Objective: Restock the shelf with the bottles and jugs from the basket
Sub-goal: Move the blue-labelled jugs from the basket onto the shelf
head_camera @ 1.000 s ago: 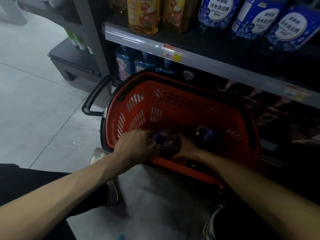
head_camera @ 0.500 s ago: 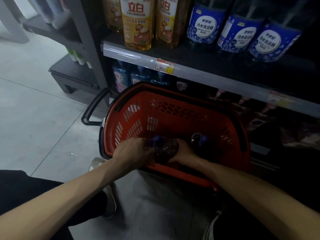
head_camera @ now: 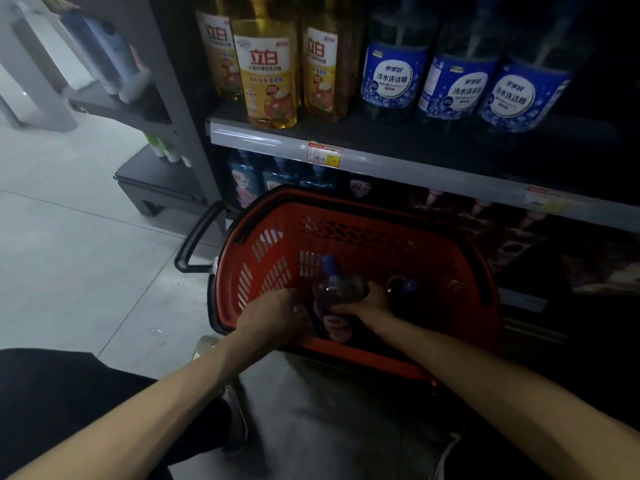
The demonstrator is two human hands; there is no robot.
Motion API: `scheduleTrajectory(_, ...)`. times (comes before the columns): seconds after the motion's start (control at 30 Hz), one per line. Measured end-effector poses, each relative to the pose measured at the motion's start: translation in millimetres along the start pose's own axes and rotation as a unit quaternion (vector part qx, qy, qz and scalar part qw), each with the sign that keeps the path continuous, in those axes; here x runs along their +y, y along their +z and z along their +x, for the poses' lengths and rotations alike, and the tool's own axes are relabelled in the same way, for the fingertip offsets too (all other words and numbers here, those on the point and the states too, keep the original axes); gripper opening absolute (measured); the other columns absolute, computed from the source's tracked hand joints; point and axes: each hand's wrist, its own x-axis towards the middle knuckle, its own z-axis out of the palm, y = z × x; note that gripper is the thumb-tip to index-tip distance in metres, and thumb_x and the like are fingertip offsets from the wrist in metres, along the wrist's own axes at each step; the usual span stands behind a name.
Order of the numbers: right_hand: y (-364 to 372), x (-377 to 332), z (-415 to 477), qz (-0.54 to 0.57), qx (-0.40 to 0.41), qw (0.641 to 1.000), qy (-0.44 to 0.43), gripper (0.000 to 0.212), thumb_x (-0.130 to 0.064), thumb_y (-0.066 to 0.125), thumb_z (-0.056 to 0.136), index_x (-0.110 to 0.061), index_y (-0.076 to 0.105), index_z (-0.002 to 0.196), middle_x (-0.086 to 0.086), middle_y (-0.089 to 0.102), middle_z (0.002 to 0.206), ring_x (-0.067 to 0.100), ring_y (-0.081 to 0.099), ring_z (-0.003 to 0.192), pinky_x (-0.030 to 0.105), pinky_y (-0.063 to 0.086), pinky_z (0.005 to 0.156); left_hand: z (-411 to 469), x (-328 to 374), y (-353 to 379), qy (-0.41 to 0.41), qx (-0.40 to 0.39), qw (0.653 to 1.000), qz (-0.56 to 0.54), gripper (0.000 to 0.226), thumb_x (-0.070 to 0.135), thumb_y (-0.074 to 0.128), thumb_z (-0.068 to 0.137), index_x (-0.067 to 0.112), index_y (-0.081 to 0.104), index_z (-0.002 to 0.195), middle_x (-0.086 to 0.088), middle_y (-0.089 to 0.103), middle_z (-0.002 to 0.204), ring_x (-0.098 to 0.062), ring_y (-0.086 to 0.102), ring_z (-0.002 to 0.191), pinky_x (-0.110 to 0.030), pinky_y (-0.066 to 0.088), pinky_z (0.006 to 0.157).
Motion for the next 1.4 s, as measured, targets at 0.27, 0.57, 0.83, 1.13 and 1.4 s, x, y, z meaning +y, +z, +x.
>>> scheduleTrajectory(0.27, 9, 17, -9, -0.225, -0.173, 0.952, -0.115, 0.093, -0.047, 0.09, 0.057, -0.037, 0.05, 0.141, -0.005, 0.05, 0.147, 0.015, 0.045, 0.138, 0.029, 0.034, 0.115, 2, -7, 2, 0.009, -0.002, 1.0, -0.017, 0.035, 0.045, 0.054, 0.096, 0.032, 0.065, 0.127, -0.005, 0.073, 0.115, -0.027, 0.069, 0.105, -0.033, 0.05, 0.077)
scheduleTrajectory(0.57, 33, 31, 13, -0.304, -0.195, 0.922, -0.14, 0.08, -0.083, 0.067, 0.064, -0.044, 0.048, 0.131, -0.011, 0.059, 0.134, 0.009, 0.057, 0.122, 0.036, 0.047, 0.107, 2, -7, 3, -0.019, -0.007, 1.0, -0.009, 0.051, 0.053, 0.041, 0.085, 0.025, 0.068, 0.118, 0.0, 0.072, 0.108, -0.025, 0.07, 0.101, -0.029, 0.051, 0.078)
scheduleTrajectory(0.83, 1, 2, -3, -0.174, -0.16, 0.965, -0.116, 0.072, -0.03, 0.098, 0.047, -0.026, 0.067, 0.112, -0.018, 0.07, 0.095, -0.012, 0.063, 0.082, 0.02, 0.05, 0.076, 1, -6, -3, -0.01, -0.032, 0.999, -0.011, 0.033, 0.046, 0.053, 0.095, 0.023, 0.068, 0.112, -0.004, 0.07, 0.102, -0.027, 0.069, 0.099, -0.031, 0.043, 0.071)
scheduleTrajectory(1.13, -64, -54, -27, 0.111, -0.013, 0.991, -0.07, 0.072, -0.002, 0.099, 0.05, -0.015, 0.057, 0.107, 0.003, 0.072, 0.11, 0.01, 0.07, 0.091, 0.025, 0.058, 0.078, 4, 2, -13, 0.014, -0.052, 0.988, -0.143, 0.051, 0.039, 0.067, 0.094, 0.029, 0.054, 0.143, 0.001, 0.07, 0.12, -0.017, 0.067, 0.105, -0.03, 0.054, 0.087)
scheduleTrajectory(1.4, -147, -119, -83, 0.175, -0.035, 0.973, -0.145, 0.061, -0.015, 0.096, 0.06, -0.042, 0.066, 0.106, -0.011, 0.077, 0.104, 0.002, 0.072, 0.094, 0.027, 0.058, 0.081, 13, 70, -51, 0.077, -0.095, 0.886, -0.447, 0.052, 0.023, 0.082, 0.086, 0.029, 0.058, 0.131, 0.007, 0.075, 0.114, -0.008, 0.072, 0.106, -0.02, 0.059, 0.078)
